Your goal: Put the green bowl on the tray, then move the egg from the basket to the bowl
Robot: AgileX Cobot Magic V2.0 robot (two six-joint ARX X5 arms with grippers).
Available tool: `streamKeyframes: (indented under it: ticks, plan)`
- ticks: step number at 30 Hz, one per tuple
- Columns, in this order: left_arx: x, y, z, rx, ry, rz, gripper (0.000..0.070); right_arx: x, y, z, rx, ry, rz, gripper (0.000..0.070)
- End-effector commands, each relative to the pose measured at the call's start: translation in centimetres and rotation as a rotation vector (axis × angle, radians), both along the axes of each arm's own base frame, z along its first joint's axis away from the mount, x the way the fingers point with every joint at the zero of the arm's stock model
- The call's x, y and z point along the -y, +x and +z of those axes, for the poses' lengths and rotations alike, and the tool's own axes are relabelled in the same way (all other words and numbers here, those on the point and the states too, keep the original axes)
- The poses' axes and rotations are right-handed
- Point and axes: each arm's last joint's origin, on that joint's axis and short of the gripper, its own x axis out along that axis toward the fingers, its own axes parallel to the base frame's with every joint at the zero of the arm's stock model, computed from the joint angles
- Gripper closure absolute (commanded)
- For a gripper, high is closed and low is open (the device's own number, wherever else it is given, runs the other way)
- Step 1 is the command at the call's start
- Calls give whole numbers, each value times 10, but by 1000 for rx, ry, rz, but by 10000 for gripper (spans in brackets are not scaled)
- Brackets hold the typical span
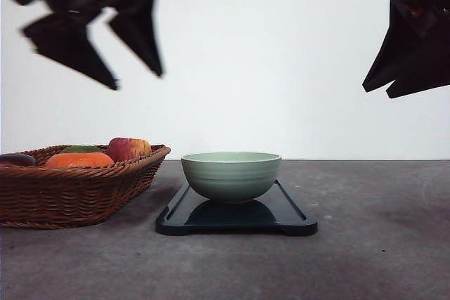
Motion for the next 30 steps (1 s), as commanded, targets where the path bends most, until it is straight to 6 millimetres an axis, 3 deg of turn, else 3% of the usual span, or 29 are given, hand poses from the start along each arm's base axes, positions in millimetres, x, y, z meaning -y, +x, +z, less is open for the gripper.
streamKeyframes:
  ticks: [1,8,15,17,18,19,30]
  plan:
    - [-8,-3,-6,-20,-10,32,240,-1,1,0,7,-8,9,476]
    - [-50,-24,-17,-33,-24,171,241,-1,1,0,7,-8,9,475]
    - [-64,-32,-12,-26,-28,220,239,-1,1,-1,-3,-12,10,475]
    - [-64,-33,-11,-20,-30,219,315,-1,1,0,-2,-12,9,539]
    - [-64,-33,-11,-20,-29,218,528,-1,1,0,0,-15,11,636]
    - [-64,-33,-11,-20,-28,217,670,-1,1,0,1,-16,11,697]
    - [-64,-32,-11,-12,-30,216,687,-1,1,0,4,-12,11,684]
